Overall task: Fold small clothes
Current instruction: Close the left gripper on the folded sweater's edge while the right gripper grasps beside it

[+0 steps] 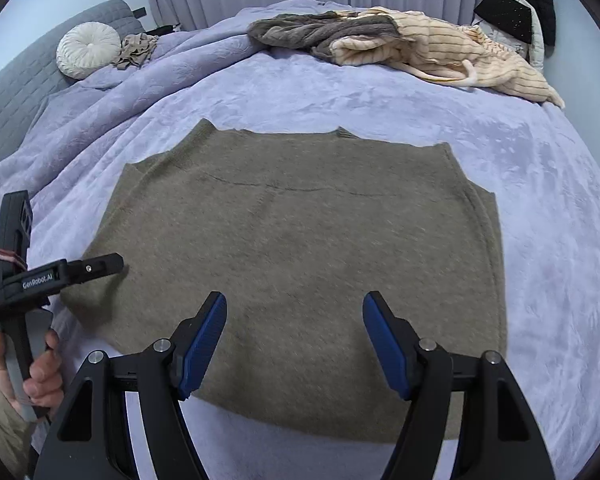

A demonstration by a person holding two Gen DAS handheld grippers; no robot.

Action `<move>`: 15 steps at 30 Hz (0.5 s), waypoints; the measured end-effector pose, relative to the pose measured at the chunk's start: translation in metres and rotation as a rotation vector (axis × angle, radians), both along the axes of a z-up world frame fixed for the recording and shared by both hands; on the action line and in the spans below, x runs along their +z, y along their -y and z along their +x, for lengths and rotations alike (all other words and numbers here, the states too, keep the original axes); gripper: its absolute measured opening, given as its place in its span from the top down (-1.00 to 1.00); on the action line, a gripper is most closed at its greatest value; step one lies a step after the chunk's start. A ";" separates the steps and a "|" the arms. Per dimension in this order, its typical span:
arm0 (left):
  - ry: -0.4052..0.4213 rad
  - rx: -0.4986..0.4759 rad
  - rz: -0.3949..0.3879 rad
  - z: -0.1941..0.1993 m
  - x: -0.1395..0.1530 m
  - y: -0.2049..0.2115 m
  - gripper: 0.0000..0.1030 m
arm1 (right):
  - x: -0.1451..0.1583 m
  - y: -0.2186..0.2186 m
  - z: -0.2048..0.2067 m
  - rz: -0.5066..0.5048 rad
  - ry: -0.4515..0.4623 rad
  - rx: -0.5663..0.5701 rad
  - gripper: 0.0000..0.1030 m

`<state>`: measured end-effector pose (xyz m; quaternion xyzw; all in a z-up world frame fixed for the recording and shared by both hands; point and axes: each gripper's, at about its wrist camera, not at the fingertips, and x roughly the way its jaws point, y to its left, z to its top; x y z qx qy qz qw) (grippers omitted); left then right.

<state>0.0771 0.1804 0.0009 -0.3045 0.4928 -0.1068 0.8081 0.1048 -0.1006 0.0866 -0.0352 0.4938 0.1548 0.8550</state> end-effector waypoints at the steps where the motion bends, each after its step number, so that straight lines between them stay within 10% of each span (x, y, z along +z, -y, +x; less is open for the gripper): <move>1: -0.006 -0.002 0.001 0.001 -0.001 0.001 0.19 | -0.001 -0.008 0.009 0.014 -0.014 0.009 -0.44; 15: 0.089 0.065 -0.059 -0.012 0.004 -0.005 0.48 | -0.057 -0.169 0.149 0.140 -0.378 0.098 -0.53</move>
